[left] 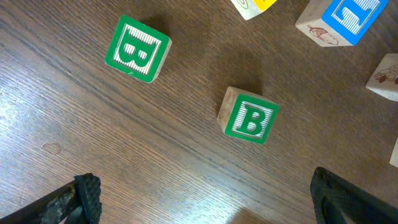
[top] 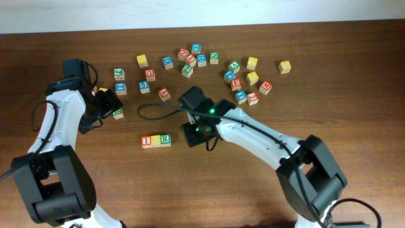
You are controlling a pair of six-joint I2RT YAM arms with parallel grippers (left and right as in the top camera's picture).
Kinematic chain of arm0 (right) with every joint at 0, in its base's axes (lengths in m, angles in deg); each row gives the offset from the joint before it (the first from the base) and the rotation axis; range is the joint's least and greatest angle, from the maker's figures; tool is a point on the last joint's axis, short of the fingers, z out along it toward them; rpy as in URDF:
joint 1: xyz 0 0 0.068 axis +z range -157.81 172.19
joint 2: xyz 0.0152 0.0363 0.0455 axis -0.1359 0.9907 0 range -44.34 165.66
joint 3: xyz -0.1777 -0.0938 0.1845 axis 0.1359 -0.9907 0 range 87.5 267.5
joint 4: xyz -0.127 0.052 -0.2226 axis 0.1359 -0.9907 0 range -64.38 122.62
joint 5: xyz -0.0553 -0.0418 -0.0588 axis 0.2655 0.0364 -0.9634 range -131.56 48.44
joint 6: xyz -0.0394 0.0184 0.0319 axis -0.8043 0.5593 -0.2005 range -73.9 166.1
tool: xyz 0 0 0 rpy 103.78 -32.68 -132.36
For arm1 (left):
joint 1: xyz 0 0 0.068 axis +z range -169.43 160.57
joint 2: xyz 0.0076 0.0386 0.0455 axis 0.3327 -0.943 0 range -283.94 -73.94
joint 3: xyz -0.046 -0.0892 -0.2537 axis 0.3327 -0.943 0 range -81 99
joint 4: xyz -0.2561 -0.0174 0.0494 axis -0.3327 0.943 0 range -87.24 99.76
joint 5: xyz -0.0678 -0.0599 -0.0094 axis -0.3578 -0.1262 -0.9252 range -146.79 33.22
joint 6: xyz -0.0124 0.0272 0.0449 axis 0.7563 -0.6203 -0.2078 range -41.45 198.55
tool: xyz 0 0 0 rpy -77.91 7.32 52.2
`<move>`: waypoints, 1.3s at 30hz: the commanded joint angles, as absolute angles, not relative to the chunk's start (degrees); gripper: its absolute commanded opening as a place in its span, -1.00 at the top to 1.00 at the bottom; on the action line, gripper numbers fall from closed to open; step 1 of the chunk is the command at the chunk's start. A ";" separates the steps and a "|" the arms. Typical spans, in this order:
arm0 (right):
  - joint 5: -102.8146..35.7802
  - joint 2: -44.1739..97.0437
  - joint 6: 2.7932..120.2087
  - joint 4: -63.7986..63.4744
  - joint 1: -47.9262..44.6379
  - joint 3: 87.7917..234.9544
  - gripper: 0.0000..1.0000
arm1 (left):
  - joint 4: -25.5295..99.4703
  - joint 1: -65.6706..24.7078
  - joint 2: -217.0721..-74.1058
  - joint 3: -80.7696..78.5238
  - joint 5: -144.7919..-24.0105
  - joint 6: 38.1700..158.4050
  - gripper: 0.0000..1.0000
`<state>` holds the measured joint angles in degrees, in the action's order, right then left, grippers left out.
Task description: Spell out ICRA
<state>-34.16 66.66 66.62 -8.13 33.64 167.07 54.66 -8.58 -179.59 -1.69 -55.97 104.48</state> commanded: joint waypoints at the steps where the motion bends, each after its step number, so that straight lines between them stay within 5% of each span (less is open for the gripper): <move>1: -40.68 68.50 66.07 -6.49 35.37 166.50 0.92 | 54.71 -8.67 -179.78 -1.19 -55.99 104.18 -0.98; 39: -42.18 69.50 62.83 -1.83 35.85 164.53 0.91 | 54.71 -8.67 -179.78 -1.19 -55.99 104.18 -0.98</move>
